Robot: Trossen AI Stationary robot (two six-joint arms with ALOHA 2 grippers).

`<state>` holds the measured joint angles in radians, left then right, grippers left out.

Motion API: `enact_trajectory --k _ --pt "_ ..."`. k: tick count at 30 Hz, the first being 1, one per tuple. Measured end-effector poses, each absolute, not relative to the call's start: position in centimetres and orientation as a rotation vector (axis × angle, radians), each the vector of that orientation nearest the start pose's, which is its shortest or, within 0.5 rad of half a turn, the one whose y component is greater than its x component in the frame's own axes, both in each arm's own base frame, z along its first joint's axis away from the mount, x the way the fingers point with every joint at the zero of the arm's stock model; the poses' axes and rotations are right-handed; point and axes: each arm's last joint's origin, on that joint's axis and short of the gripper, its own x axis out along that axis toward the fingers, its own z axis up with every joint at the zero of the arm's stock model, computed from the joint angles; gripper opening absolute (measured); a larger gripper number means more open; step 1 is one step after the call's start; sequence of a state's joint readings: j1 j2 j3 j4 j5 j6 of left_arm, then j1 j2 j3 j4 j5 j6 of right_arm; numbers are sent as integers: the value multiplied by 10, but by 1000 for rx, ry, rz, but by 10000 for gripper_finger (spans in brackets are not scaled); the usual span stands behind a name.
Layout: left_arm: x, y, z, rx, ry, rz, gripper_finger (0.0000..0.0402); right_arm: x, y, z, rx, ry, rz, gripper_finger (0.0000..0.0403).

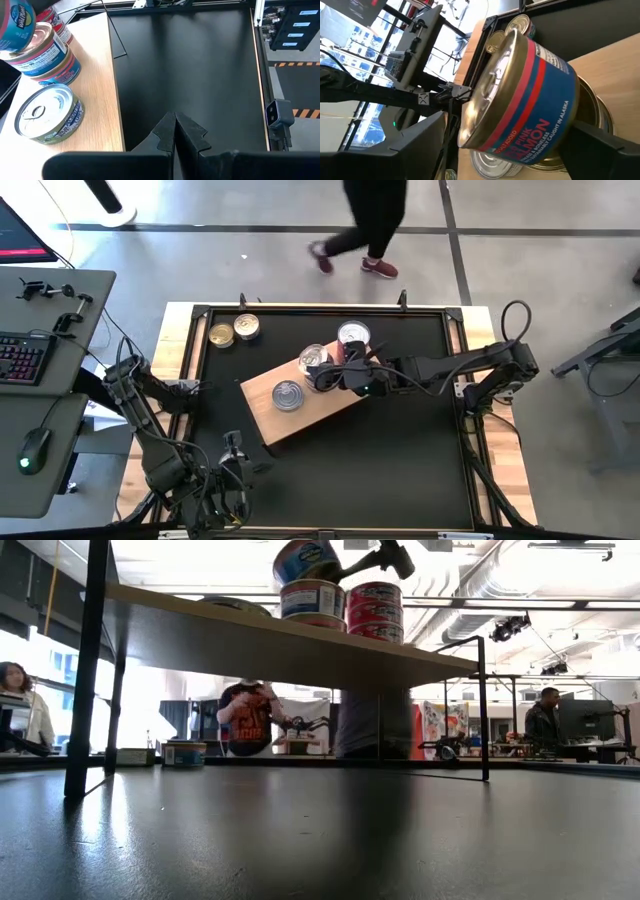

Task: Stack canned seafood by type on shelf
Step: Stack the blue tuna on the top of the other blue tuna cans on the shelf

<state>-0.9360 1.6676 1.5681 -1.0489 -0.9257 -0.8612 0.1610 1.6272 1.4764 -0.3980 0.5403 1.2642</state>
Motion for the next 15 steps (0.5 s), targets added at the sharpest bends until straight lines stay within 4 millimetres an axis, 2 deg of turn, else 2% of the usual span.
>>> enact_trajectory --k 15 --pt "214 -252 324 93 604 268 0 358 49 337 1030 284 -660 342"
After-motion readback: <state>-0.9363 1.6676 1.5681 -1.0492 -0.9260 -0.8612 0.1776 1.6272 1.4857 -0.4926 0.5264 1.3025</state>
